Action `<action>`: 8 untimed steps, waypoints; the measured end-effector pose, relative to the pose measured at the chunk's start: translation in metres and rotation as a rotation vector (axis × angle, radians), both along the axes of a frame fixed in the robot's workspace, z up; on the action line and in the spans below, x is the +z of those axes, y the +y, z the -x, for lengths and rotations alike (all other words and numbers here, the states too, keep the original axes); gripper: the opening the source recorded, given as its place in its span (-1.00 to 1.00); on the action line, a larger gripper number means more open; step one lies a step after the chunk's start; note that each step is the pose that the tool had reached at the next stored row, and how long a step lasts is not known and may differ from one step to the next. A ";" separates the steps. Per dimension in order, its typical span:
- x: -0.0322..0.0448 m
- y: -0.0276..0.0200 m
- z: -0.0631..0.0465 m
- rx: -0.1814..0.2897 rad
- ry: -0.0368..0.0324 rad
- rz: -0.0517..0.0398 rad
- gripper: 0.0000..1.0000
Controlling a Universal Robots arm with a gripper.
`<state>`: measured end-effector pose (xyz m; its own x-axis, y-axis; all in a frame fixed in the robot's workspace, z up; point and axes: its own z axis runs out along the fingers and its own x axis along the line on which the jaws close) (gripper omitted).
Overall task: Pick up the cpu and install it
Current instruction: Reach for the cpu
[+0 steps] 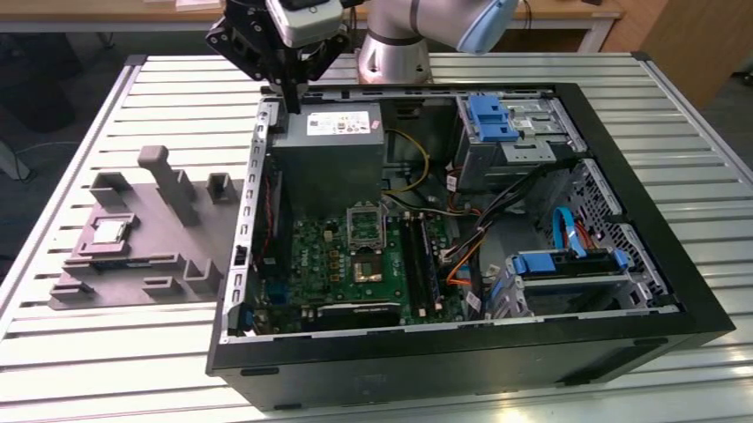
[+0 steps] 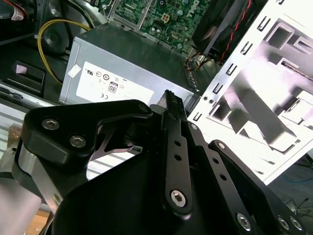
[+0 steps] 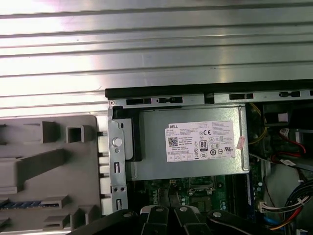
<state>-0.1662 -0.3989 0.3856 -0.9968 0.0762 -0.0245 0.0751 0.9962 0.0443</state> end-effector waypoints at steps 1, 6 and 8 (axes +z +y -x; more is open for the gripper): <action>0.0000 0.0000 0.000 0.000 0.0001 0.0000 -0.79; -0.0001 0.0000 0.002 0.000 0.0000 0.0000 -0.79; -0.0002 0.0000 0.002 0.000 0.0000 0.0000 -0.79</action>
<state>-0.1682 -0.3989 0.3854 -0.9968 0.0762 -0.0244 0.0751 0.9962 0.0443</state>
